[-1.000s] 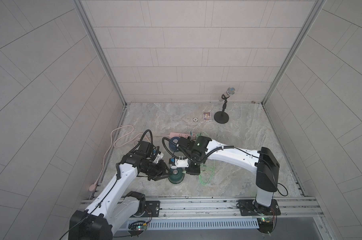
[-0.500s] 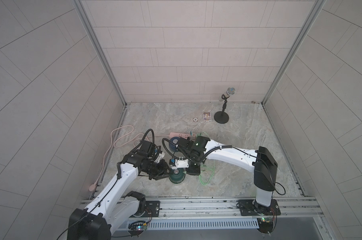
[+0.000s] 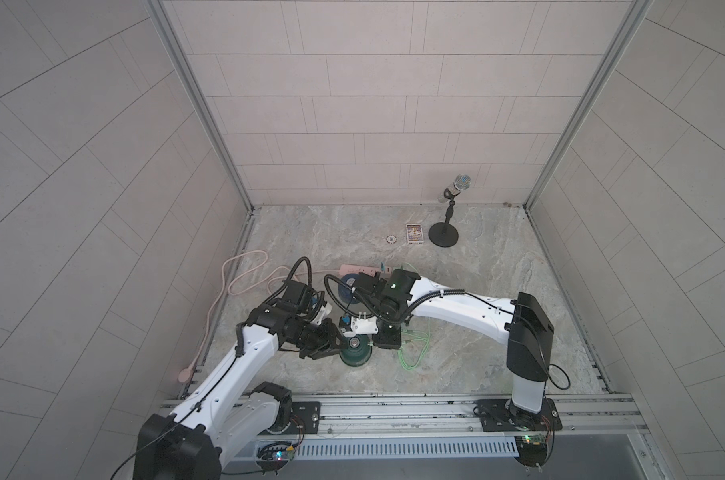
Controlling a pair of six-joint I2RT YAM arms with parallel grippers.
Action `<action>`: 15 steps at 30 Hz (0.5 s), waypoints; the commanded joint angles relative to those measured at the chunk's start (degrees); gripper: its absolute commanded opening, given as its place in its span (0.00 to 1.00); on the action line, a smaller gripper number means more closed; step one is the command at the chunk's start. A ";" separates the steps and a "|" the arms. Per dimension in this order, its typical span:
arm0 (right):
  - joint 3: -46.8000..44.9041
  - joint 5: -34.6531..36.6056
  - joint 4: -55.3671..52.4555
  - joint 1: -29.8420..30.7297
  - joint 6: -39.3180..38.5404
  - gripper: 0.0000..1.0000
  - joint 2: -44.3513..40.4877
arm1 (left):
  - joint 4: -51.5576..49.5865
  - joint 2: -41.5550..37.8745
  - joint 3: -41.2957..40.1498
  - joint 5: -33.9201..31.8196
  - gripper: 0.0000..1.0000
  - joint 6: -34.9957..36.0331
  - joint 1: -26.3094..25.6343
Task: Charge the cordless meat grinders
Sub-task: Insert the charging cable into the cordless meat grinder.
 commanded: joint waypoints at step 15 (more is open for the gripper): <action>5.88 -6.67 8.84 1.21 0.49 0.09 2.03 | 4.73 1.02 -1.87 -0.96 0.32 -2.32 -3.34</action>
